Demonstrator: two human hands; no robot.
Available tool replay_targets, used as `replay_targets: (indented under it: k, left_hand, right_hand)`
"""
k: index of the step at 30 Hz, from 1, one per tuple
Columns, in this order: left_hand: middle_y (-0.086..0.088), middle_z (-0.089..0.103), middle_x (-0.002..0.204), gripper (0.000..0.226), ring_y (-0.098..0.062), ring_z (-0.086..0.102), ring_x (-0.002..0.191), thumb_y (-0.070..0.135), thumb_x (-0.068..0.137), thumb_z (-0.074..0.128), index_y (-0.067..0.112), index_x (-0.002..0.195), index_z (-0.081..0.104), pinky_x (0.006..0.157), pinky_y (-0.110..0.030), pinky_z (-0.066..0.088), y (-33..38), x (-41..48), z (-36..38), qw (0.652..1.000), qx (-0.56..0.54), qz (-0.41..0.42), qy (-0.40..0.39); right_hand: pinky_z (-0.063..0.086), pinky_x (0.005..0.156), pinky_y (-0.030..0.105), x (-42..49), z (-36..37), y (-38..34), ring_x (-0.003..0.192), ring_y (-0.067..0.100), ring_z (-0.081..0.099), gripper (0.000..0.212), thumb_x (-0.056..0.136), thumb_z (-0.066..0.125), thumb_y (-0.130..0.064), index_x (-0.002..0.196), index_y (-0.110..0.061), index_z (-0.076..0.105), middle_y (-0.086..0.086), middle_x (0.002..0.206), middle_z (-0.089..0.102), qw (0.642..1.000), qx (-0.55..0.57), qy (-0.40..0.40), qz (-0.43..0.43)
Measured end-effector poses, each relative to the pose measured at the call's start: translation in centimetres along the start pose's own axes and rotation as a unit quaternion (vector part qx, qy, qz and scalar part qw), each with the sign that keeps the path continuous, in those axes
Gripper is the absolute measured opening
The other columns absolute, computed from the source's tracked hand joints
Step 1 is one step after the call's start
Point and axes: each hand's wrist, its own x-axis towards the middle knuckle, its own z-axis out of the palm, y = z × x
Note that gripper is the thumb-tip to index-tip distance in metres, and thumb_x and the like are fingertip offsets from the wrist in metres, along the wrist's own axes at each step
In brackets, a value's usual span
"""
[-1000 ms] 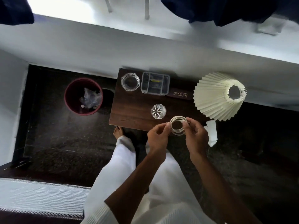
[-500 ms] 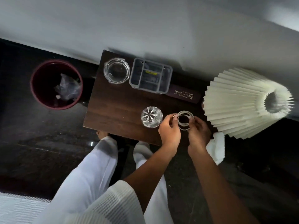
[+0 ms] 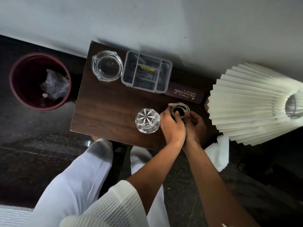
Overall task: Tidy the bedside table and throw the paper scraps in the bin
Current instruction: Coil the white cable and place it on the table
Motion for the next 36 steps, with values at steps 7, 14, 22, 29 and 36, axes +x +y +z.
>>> replay_targets:
  k: [7,14,22,29,36]
  left_hand:
    - [-0.01,0.052,0.139,0.04,-0.024,0.048,0.133,0.02,0.103,0.053,0.007,0.141,0.054,0.109,-0.025,0.033,-0.4,0.4,-0.6,0.999,0.03,0.023,-0.011]
    - [-0.008,0.05,0.142,0.041,-0.023,0.049,0.134,0.019,0.103,0.054,0.008,0.143,0.053,0.113,-0.03,0.04,-1.0,0.5,-0.9,0.999,0.026,0.04,-0.025]
    - [-0.005,0.053,0.137,0.039,-0.019,0.05,0.131,0.015,0.101,0.055,0.01,0.14,0.056,0.104,-0.012,0.031,-1.7,0.1,-1.0,0.997,0.038,0.068,-0.019]
    - [-0.008,0.046,0.151,0.048,-0.02,0.043,0.141,0.013,0.101,0.055,0.009,0.149,0.046,0.114,-0.02,0.029,-2.3,-0.7,-1.2,0.99,0.072,0.11,-0.053]
    - [-0.001,0.021,0.169,0.062,-0.01,0.016,0.156,0.019,0.105,0.048,0.015,0.161,0.021,0.113,-0.001,0.004,-2.8,-2.6,-1.8,0.986,0.077,0.111,-0.102]
  right_hand:
    - [0.056,0.097,0.042,0.4,0.9,0.5,0.105,0.015,0.068,0.026,0.094,0.07,-0.03,0.119,-0.021,0.07,-0.009,0.105,0.068,1.0,-0.012,0.007,-0.005]
    - [0.055,0.098,0.044,0.7,1.2,0.8,0.106,0.016,0.068,0.027,0.093,0.07,-0.033,0.118,-0.023,0.07,-0.006,0.111,0.07,1.0,-0.012,0.014,-0.004]
    - [0.056,0.097,0.044,0.9,1.2,1.0,0.105,0.016,0.068,0.028,0.093,0.07,-0.036,0.118,-0.022,0.069,-0.01,0.105,0.067,1.0,-0.013,0.009,-0.021]
    - [0.056,0.097,0.041,1.0,0.6,1.2,0.105,0.014,0.068,0.032,0.094,0.069,-0.038,0.12,-0.021,0.068,-0.006,0.111,0.07,0.999,-0.022,-0.014,-0.034]
    - [0.053,0.092,0.03,0.6,-0.4,1.9,0.105,0.009,0.064,0.043,0.092,0.07,-0.04,0.127,-0.017,0.065,-0.004,0.118,0.068,0.998,-0.036,-0.036,-0.047]
